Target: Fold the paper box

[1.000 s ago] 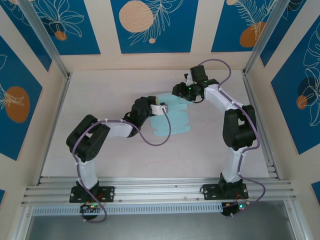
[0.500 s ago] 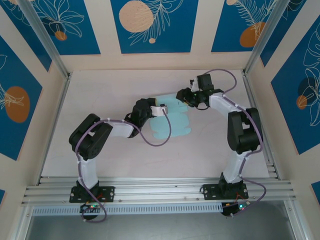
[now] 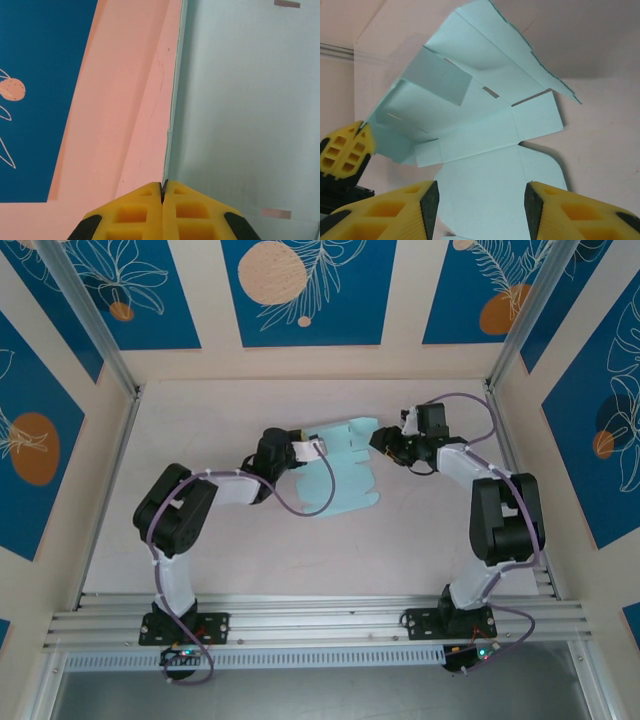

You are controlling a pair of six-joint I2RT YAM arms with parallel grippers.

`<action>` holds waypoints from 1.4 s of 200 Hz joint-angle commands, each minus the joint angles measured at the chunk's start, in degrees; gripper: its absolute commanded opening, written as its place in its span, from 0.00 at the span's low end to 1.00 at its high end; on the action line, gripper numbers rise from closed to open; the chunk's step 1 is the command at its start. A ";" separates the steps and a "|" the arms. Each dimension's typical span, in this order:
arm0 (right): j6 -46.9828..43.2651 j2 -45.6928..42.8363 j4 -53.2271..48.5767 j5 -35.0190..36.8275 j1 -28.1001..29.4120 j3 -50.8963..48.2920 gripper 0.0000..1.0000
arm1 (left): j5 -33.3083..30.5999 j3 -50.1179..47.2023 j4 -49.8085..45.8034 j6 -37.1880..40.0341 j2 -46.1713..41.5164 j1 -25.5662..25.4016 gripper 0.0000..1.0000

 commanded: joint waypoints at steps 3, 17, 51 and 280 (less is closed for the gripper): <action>-1.14 4.42 0.87 -0.66 0.45 1.66 0.51 | 3.76 1.40 -2.30 -5.22 -0.77 1.24 0.00; -1.49 6.65 0.18 -0.17 0.82 3.35 0.51 | 5.24 1.12 -1.98 -7.18 -0.89 2.09 0.00; -1.77 11.26 -1.02 0.78 1.62 7.32 0.51 | 5.86 0.98 -1.41 -8.38 -0.22 2.87 0.00; -1.90 15.80 1.79 4.16 5.13 9.70 0.49 | 4.76 0.37 -1.16 -6.12 -0.90 2.58 0.00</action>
